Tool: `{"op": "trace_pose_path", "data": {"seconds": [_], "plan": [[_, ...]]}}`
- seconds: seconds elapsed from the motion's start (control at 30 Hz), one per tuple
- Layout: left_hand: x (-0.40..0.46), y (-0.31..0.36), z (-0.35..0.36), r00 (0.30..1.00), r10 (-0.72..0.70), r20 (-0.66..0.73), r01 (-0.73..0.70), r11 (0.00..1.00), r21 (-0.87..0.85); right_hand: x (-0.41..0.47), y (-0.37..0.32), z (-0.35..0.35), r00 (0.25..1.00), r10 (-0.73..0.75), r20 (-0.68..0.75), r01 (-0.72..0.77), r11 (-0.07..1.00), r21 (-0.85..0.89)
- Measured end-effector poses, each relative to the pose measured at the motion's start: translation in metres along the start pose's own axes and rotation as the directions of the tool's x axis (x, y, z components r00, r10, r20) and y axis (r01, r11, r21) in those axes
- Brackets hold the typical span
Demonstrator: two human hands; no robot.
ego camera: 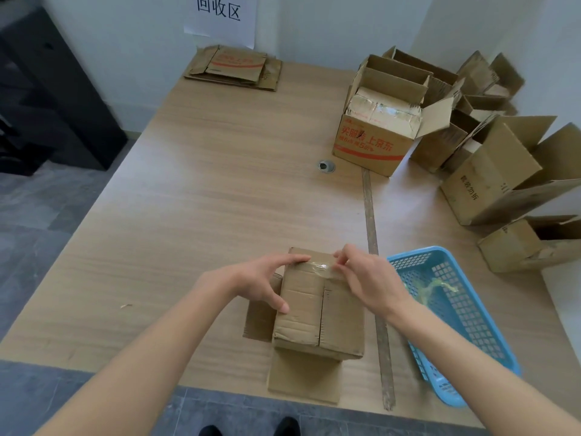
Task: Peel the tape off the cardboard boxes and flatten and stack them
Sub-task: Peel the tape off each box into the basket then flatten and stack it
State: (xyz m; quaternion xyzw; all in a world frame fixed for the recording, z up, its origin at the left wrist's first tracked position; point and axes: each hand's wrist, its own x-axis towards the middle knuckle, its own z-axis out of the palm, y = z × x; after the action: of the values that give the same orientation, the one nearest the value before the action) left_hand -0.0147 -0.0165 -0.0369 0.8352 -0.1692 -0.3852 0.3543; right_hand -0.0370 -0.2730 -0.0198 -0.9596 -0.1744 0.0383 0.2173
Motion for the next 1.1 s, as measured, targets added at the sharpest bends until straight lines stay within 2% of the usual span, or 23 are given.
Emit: {"op": "trace_pose_path", "data": {"seconds": [0.1, 0.2, 0.27, 0.33, 0.4, 0.47, 0.57, 0.63, 0.67, 0.77, 0.9, 1.0, 1.03, 1.1], "plan": [[0.005, 0.010, -0.010, 0.998, -0.013, 0.065, 0.010, 0.999, 0.035, 0.013, 0.007, -0.011, 0.993, 0.115, -0.004, -0.114, 0.992, 0.060], [0.010, 0.021, -0.021, 0.998, -0.044, 0.041, 0.039, 0.993, 0.115, 0.013, 0.007, -0.005, 0.974, 0.225, -0.011, -0.221, 0.962, 0.159], [0.007, 0.027, -0.021, 0.997, -0.022, -0.069, 0.037, 0.975, 0.220, 0.008, 0.006, 0.003, 0.963, 0.263, -0.063, -0.249, 0.954, 0.169], [0.004, 0.031, -0.014, 0.974, 0.064, -0.216, 0.020, 0.930, 0.368, 0.003, 0.005, 0.008, 0.942, 0.306, -0.140, -0.287, 0.948, 0.140], [0.005, 0.033, 0.003, 0.953, 0.128, -0.273, 0.014, 0.885, 0.466, 0.002, 0.001, 0.012, 0.909, 0.364, -0.202, -0.342, 0.930, 0.136], [0.011, 0.036, 0.030, 0.941, 0.079, -0.328, 0.110, 0.848, 0.518, 0.003, -0.005, 0.017, 0.889, 0.399, -0.225, -0.368, 0.915, 0.167], [0.022, 0.035, 0.065, 0.901, -0.035, -0.433, 0.259, 0.843, 0.471, 0.002, -0.011, 0.022, 0.902, 0.388, -0.188, -0.329, 0.902, 0.281], [0.024, 0.026, 0.077, 0.878, 0.014, -0.478, 0.277, 0.801, 0.532, -0.002, -0.013, 0.020, 0.934, 0.340, -0.111, -0.289, 0.901, 0.325], [0.023, 0.021, 0.078, 0.867, 0.056, -0.495, 0.272, 0.779, 0.565, -0.004, -0.008, 0.017, 0.951, 0.298, -0.086, -0.265, 0.924, 0.275], [0.018, 0.012, 0.076, 0.860, 0.159, -0.484, 0.211, 0.754, 0.622, -0.009, 0.016, 0.001, 0.986, 0.159, -0.054, -0.161, 0.986, -0.037], [0.020, 0.013, 0.072, 0.881, 0.208, -0.424, 0.142, 0.739, 0.658, 0.001, 0.041, -0.019, 0.979, 0.201, 0.023, -0.203, 0.975, 0.096], [0.020, 0.005, 0.062, 0.895, 0.224, -0.384, 0.109, 0.728, 0.677, 0.015, 0.068, -0.048, 0.892, 0.421, -0.163, -0.381, 0.896, 0.228], [0.019, 0.002, 0.059, 0.899, 0.239, -0.367, 0.089, 0.721, 0.687, 0.016, 0.078, -0.062, 0.872, 0.436, -0.223, -0.406, 0.898, 0.169], [0.018, -0.002, 0.053, 0.903, 0.258, -0.344, 0.063, 0.712, 0.699, 0.009, 0.085, -0.081, 0.916, 0.336, -0.219, -0.353, 0.935, -0.039]]}}
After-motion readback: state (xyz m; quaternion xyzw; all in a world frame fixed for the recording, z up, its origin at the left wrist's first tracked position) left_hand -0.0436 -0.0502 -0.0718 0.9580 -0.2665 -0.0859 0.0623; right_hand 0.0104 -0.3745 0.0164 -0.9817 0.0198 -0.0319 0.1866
